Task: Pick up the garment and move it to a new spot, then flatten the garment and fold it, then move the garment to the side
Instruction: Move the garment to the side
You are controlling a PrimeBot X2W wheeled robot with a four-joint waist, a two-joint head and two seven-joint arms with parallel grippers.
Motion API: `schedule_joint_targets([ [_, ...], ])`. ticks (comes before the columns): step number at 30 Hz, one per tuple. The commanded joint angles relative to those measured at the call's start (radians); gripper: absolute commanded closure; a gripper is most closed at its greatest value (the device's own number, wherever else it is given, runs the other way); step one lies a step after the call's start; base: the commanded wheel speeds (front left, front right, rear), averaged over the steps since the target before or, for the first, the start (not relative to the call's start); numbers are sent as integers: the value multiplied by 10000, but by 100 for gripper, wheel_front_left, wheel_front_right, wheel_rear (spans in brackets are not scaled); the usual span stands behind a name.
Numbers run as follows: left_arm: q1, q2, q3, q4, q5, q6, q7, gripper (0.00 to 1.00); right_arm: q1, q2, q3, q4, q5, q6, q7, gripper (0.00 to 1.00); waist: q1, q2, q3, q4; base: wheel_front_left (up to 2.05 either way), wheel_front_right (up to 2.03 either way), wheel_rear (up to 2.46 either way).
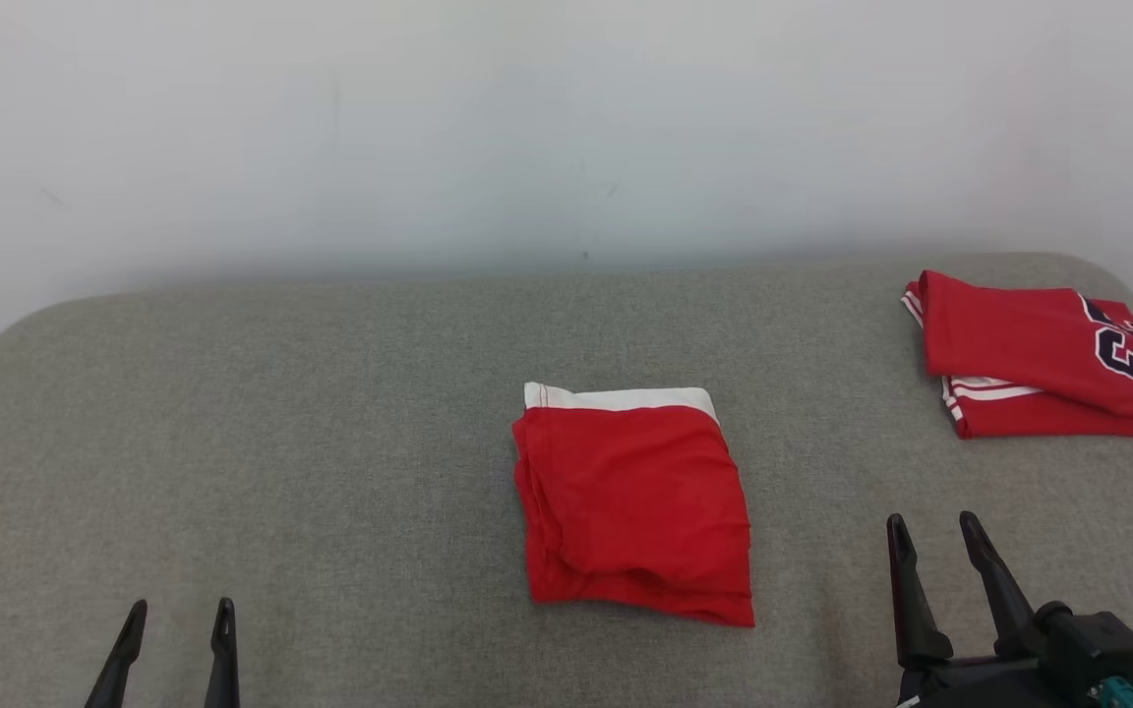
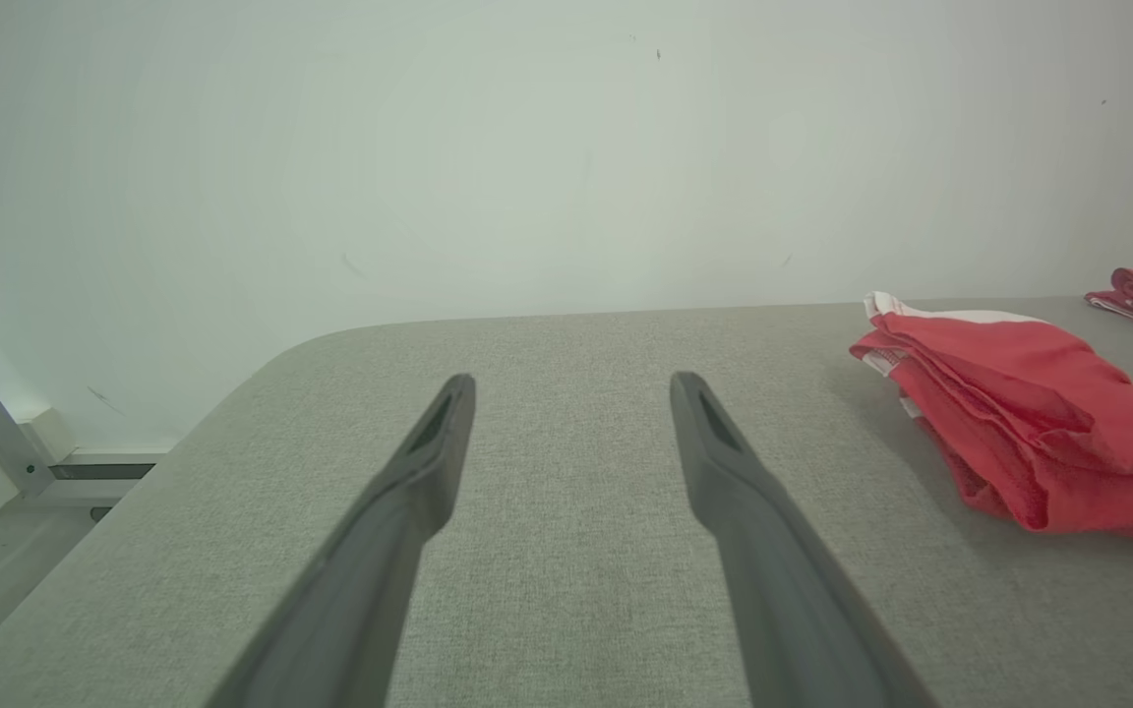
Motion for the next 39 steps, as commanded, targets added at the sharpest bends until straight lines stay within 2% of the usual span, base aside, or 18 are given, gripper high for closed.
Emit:
schedule_joint_targets([
  [1,119,75,-12,-51,-65,21,-31,0,125,40,-34,5,-63,-29,-39,0,1,0,-23,45,0,0,0],
  [8,312,268,52,-183,-493,21,-31,0,168,86,-109,131,-173,-29,-39,0,1,0,-76,171,0,0,0],
  [30,441,216,5,-250,-497,21,-31,0,3,157,17,658,-350,-29,-40,0,1,0,-41,214,0,0,0],
  [39,175,182,-324,-177,-344,21,-31,0,-1161,23,350,1350,-286,-29,125,0,1,0,13,532,0,0,0],
])
